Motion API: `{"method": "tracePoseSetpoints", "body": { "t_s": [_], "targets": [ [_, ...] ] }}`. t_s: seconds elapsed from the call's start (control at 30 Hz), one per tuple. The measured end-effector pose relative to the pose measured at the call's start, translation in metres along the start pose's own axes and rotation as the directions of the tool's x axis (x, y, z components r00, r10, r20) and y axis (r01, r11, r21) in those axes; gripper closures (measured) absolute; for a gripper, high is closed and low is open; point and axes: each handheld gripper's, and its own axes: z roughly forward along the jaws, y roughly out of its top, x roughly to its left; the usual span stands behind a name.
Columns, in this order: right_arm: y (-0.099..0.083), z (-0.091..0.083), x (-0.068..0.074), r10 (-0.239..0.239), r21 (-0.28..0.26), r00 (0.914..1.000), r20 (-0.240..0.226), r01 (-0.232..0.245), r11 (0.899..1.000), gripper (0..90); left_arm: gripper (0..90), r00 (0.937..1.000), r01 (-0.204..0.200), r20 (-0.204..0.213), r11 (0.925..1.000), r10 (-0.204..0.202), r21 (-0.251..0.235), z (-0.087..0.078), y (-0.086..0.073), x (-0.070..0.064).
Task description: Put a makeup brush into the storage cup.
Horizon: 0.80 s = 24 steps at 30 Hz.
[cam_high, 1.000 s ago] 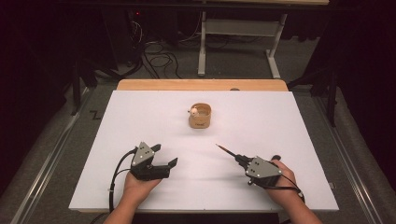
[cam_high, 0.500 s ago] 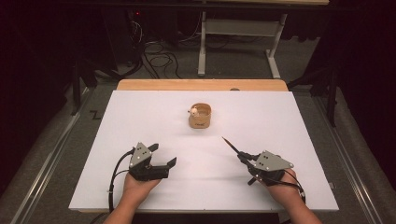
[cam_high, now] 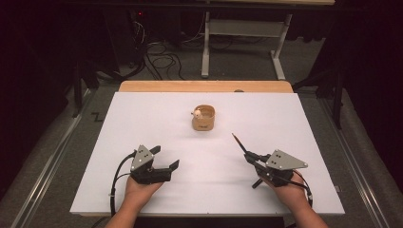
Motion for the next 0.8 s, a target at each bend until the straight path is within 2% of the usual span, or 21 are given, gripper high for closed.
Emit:
{"method": "tracePoseSetpoints", "body": {
  "t_s": [0.13, 0.5, 0.6, 0.73, 0.8],
  "targets": [
    [0.0, -0.003, -0.003, 0.039, -0.019, 0.9992, -0.002, -0.039, 0.999, 85.1, 13.1, 1.0, -0.001, 0.001, 1.0, 0.001, -0.003, 0.0, 0.0, 0.0],
    [0.0, -0.007, -0.009, 0.1, -0.068, 0.9949, -0.01, -0.1, 0.993, 85.2, 13.3, 1.0, 0.002, 0.008, 0.9999, -0.002, -0.01, -0.001, 0.001, -0.001],
    [-0.001, -0.008, -0.012, 0.14, -0.089, 0.9897, -0.032, -0.142, 0.986, 85.2, 14.4, 0.9999, -0.003, 0.015, 0.9998, 0.003, -0.018, -0.002, 0.002, -0.001],
    [-0.002, -0.01, -0.015, 0.186, -0.115, 0.9812, -0.051, -0.191, 0.975, 85.2, 14.7, 0.9995, 0.017, 0.028, 0.9995, -0.017, -0.027, -0.002, 0.003, -0.002],
    [-0.003, -0.01, -0.017, 0.219, -0.134, 0.9727, -0.078, -0.228, 0.964, 85.2, 15.0, 0.9987, 0.031, 0.042, 0.999, -0.03, -0.033, -0.003, 0.005, -0.004]
  ]
}}
